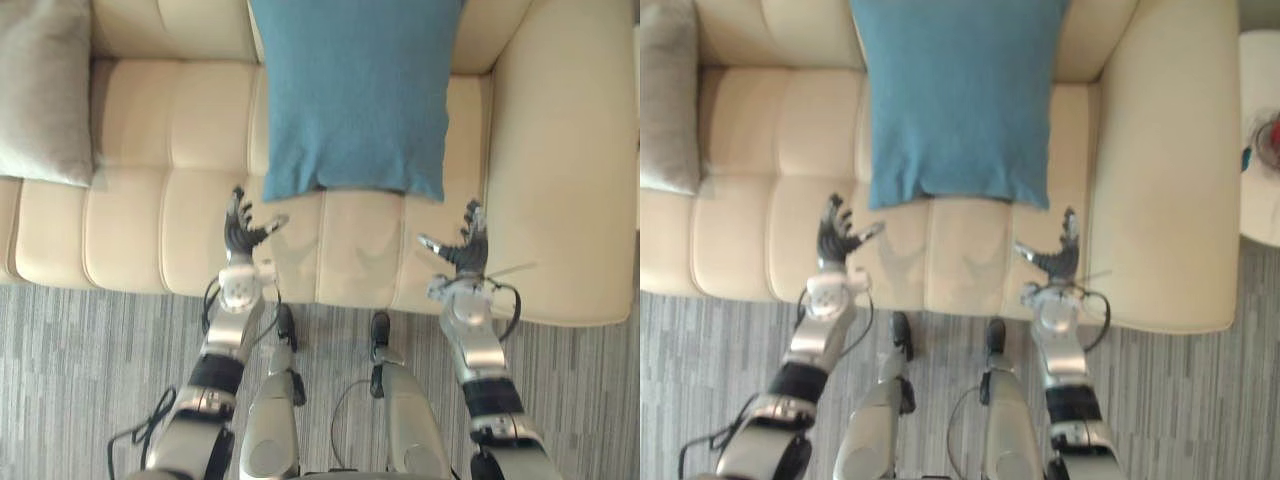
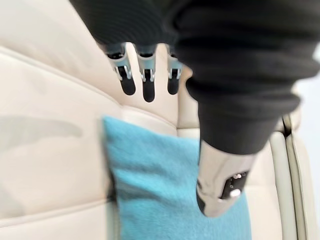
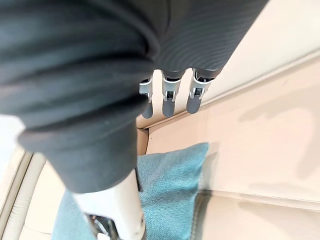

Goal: Pick up cushions and gather them together orderly.

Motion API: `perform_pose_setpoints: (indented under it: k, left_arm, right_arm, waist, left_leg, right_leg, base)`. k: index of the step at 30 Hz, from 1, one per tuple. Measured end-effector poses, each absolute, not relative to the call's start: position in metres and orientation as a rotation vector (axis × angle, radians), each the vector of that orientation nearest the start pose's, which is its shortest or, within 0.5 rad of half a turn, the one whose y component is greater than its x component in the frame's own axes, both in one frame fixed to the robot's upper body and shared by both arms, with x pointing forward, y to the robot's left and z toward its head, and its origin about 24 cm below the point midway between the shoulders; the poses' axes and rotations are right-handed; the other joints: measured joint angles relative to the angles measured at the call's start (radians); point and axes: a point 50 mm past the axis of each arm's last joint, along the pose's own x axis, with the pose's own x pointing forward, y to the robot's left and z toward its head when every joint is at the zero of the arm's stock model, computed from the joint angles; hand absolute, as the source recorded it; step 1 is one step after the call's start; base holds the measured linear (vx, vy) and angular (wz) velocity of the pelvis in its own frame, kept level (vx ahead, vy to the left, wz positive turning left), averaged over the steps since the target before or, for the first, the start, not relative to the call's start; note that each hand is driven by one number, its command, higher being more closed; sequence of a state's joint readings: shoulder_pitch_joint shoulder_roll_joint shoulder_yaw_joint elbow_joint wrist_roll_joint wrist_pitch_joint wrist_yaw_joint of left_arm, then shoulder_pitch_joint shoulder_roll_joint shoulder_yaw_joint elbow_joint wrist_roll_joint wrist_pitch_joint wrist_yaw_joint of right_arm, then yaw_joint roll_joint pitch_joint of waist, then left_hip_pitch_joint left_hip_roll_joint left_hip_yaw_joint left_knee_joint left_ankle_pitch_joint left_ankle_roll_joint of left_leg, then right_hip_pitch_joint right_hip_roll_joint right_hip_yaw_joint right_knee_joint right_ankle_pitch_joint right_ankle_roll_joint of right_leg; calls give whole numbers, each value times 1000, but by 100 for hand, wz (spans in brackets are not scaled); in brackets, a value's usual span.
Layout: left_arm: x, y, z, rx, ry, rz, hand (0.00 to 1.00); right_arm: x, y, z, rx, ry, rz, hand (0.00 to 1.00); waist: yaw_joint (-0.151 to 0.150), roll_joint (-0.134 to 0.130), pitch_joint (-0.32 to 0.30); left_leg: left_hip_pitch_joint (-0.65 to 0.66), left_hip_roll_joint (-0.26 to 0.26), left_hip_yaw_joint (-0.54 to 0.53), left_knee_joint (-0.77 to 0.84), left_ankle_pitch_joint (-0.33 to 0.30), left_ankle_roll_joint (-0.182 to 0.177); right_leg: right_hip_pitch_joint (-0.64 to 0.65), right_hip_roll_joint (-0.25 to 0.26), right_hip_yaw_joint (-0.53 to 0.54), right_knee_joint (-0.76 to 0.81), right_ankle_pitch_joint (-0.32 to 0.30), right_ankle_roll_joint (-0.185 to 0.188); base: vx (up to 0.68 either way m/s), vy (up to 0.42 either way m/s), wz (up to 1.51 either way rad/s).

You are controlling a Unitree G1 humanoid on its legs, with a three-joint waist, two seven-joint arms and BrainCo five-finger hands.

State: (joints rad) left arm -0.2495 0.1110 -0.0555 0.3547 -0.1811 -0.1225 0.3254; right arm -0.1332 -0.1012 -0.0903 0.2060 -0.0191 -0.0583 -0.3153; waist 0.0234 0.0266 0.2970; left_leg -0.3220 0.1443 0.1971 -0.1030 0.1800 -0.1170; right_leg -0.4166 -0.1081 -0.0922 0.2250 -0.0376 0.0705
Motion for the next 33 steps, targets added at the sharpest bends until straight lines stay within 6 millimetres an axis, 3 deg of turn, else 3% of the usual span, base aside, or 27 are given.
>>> perform_pose_setpoints:
  k: [2, 6, 8, 10, 14, 18, 21, 25, 26, 33]
  left_arm:
    - [268, 168, 1, -56, 129, 248, 0]
    - [236, 172, -38, -50, 292, 229, 0]
    - [214, 178, -71, -43, 449, 246, 0]
    - [200, 181, -88, -32, 538, 253, 0]
    - [151, 194, -128, 2, 785, 295, 0]
    - [123, 200, -144, 34, 920, 317, 0]
    - [113, 200, -150, 63, 968, 303, 0]
    - [109, 200, -152, 88, 988, 287, 0]
    - [103, 205, -154, 136, 1020, 272, 0]
    - [100, 205, -155, 135, 1030, 271, 0]
  right_arm:
    - [246, -205, 6, -100, 124, -383, 0]
    - [221, -209, -27, -113, 268, -346, 0]
    - [206, -208, -61, -141, 429, -313, 0]
    - [197, -205, -78, -149, 516, -291, 0]
    - [153, -209, -125, -97, 788, -340, 0]
    - [124, -211, -143, -66, 929, -378, 0]
    - [110, -213, -151, -24, 993, -418, 0]
    - [107, -213, -153, -15, 1015, -422, 0]
    - [114, -215, -153, 39, 1014, -451, 0]
    - [108, -215, -154, 41, 1029, -453, 0]
  waist:
    - [6, -3, -67]
    - [5, -2, -120]
    - [-2, -4, -161]
    - [-2, -6, -177]
    - [-1, -7, -220]
    - [-5, -9, -233]
    - [-13, -12, -241]
    - [-17, -18, -245]
    - [-35, -25, -252]
    - [-35, -24, -248]
  left_leg:
    - [45, 0, -3, 0, -11, 2]
    - [103, -1, -15, 0, -21, -1]
    - [134, -4, -23, 0, -26, -2]
    - [156, -4, -28, 0, -31, -2]
    - [205, -8, -29, 0, -54, -4]
    - [242, -15, -26, 0, -73, -3]
    - [268, -19, -24, -1, -82, -7]
    - [283, -21, -25, -1, -86, -7]
    - [310, -35, -25, -5, -106, -6]
    - [337, -35, -17, -1, -110, -7]
  right_leg:
    - [48, -1, -7, 1, -26, 1]
    - [123, -2, -22, -19, -41, 6]
    - [183, 3, -40, -59, -39, 5]
    - [218, 6, -46, -85, -34, 5]
    - [299, 12, -43, -173, -8, 10]
    - [351, 10, -34, -221, 13, 14]
    - [384, 8, -32, -238, 16, 16]
    - [404, 7, -32, -249, 16, 17]
    - [440, -4, -32, -266, 10, 22]
    - [462, -4, -27, -266, 10, 22]
  base:
    - [168, -33, 9]
    - [152, -28, 11]
    - [95, -5, 18]
    - [62, 0, 10]
    - [31, 16, -2]
    - [26, 21, -8]
    - [9, 5, -2]
    - [0, 0, 0]
    - [0, 0, 0]
    - [0, 0, -2]
